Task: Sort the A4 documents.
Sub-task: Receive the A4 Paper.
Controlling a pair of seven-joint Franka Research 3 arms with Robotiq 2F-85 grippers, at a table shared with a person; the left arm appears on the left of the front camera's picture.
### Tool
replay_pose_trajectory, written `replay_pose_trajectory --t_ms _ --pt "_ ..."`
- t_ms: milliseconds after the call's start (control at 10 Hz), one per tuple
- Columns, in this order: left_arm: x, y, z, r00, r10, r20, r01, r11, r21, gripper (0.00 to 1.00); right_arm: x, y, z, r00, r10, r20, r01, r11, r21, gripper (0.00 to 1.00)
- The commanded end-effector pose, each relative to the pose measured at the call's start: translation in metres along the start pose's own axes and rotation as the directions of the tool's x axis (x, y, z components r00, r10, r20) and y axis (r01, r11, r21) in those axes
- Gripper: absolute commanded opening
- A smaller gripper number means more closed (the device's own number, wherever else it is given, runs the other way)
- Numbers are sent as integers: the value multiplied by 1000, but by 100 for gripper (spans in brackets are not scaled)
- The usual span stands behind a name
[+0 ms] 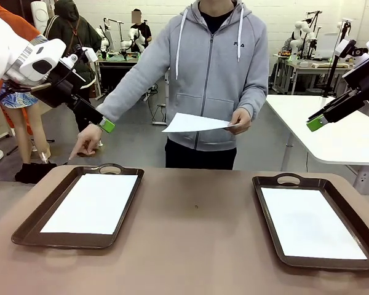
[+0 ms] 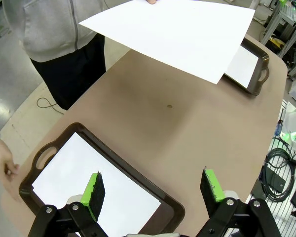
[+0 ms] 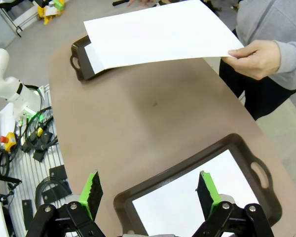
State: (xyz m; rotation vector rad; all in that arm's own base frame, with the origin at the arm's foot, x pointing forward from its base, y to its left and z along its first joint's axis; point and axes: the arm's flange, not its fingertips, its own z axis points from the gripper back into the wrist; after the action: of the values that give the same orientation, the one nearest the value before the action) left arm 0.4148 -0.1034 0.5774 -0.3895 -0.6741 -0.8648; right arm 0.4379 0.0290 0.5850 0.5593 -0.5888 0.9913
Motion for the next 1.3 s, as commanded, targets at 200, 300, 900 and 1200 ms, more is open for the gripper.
replay_pose_trajectory --t_ms 200,300,900,1200 --pt "0 0 1 1000 1 2 -1 1000 1 100 0 -1 -1 1000 0 12 0 1000 12 100" --pt "0 0 1 1000 1 2 -1 1000 1 100 0 -1 -1 1000 0 12 0 1000 12 100" --pt "0 0 1 1000 1 2 -1 1000 1 100 0 -1 -1 1000 0 12 0 1000 12 100" --pt "0 0 1 1000 1 2 -1 1000 1 100 0 -1 -1 1000 0 12 0 1000 12 100"
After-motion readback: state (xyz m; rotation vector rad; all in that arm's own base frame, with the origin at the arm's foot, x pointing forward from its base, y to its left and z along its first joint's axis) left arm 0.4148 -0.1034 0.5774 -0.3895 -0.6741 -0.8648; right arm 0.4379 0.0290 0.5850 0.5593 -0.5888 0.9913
